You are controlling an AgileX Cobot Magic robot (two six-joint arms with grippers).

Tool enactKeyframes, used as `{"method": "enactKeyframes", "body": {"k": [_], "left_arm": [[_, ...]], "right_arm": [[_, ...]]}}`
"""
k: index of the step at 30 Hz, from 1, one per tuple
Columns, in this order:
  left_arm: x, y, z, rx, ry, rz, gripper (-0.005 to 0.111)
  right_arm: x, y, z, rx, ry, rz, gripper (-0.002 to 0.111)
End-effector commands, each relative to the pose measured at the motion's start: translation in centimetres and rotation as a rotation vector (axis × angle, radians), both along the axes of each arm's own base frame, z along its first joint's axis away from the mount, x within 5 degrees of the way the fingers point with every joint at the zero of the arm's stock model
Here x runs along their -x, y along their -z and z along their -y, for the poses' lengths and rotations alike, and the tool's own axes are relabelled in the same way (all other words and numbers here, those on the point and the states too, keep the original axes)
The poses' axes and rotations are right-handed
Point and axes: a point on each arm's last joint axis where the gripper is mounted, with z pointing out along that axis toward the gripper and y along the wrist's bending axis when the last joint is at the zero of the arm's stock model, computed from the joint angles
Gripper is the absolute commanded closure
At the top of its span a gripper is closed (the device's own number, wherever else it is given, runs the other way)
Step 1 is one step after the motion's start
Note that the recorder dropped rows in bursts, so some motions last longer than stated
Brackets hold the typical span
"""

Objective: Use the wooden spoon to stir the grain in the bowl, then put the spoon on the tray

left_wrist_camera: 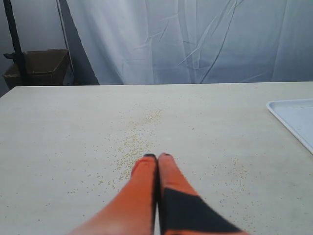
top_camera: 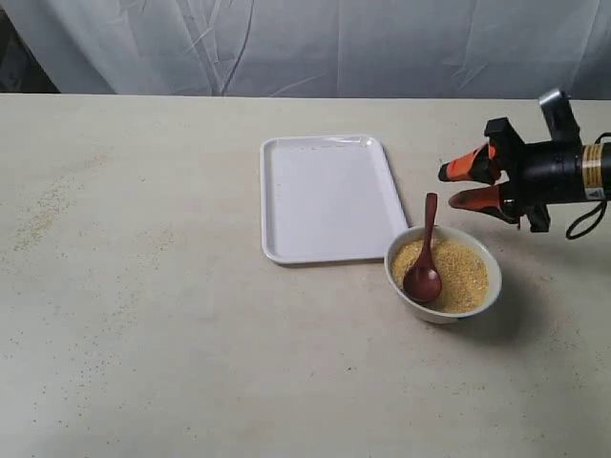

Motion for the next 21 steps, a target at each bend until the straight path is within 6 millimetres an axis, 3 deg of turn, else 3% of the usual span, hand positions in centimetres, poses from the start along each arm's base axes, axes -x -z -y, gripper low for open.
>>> {"method": "enactKeyframes", "body": {"k": [1,7,10,14,18,21], "left_arm": [[0.0,0.1,0.0,0.006,-0.001,0.006,0.107],[0.0,0.1,0.0,0.006,-0.001,0.006,0.107],[0.0,0.1,0.0,0.006,-0.001,0.006,0.107],[0.0,0.1,0.0,0.006,-0.001,0.006,0.107],[0.0,0.1,0.0,0.006,-0.001,0.006,0.107],[0.0,0.1,0.0,0.006,-0.001,0.006,0.107]], "right_arm": [[-0.8,2.8,0.0,-0.056,-0.022,-0.089,0.056],[-1.0,4.7,-2.2,-0.097,-0.048,-0.085,0.06],[-1.5,4.4,-2.1,-0.131,0.007,-0.062,0.077],[-2.1,4.0,-1.9,-0.174,0.08,-0.041,0.109],[-2.8,3.2,-1.7,-0.219,0.133,0.026,0.108],[-3.3,1.0,-1.8,-0.29,0.133,0.19,0.108]]}}
